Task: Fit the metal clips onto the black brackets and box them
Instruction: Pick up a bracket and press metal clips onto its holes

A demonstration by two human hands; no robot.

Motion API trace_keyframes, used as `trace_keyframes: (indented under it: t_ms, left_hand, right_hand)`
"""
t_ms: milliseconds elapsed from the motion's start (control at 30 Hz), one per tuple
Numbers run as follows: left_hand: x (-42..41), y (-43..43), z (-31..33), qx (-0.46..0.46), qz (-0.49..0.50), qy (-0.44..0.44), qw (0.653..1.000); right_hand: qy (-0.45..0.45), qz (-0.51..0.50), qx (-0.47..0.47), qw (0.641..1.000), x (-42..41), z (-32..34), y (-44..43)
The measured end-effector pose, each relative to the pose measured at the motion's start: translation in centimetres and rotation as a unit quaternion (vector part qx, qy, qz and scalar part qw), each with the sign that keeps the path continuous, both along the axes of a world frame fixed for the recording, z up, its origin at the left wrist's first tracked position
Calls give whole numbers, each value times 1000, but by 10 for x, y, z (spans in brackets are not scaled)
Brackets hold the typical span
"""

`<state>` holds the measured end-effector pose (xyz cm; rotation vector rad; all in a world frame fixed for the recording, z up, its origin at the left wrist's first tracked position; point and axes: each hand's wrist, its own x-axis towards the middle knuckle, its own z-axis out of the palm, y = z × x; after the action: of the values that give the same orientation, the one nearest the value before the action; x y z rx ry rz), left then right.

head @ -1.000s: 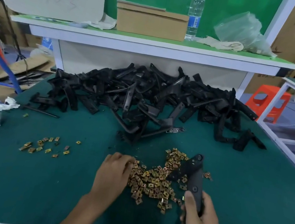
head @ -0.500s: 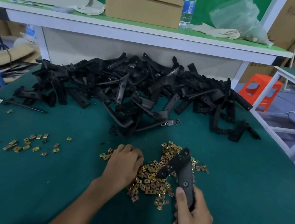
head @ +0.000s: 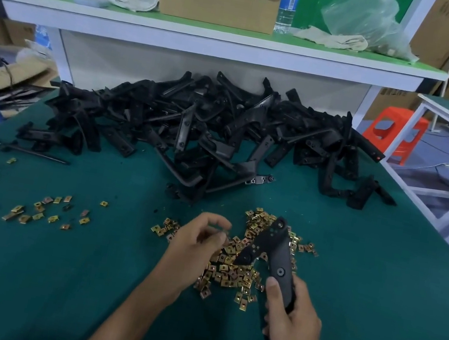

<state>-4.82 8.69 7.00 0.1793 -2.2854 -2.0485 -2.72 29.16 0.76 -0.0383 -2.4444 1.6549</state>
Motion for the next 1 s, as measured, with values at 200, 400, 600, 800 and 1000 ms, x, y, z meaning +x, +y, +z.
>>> trace_keyframes:
  t_ms: [200, 400, 600, 800, 1000]
  left_hand:
    - [8, 6, 3, 35, -2, 1, 999]
    - [6, 15, 7, 86, 8, -12, 996]
    - [3, 20, 8, 96, 17, -23, 995]
    - [6, 18, 3, 10, -18, 7, 1000]
    - [11, 21, 6, 29, -45, 35, 998]
  right_hand:
    - [8, 15, 7, 1000, 1, -3, 2]
    - [9, 23, 10, 1000, 1, -1, 2]
    - [11, 22, 10, 1000, 1, 1, 1]
    - [15, 28, 0, 999, 1, -2, 2]
    - [22, 38, -7, 999, 0, -1, 2]
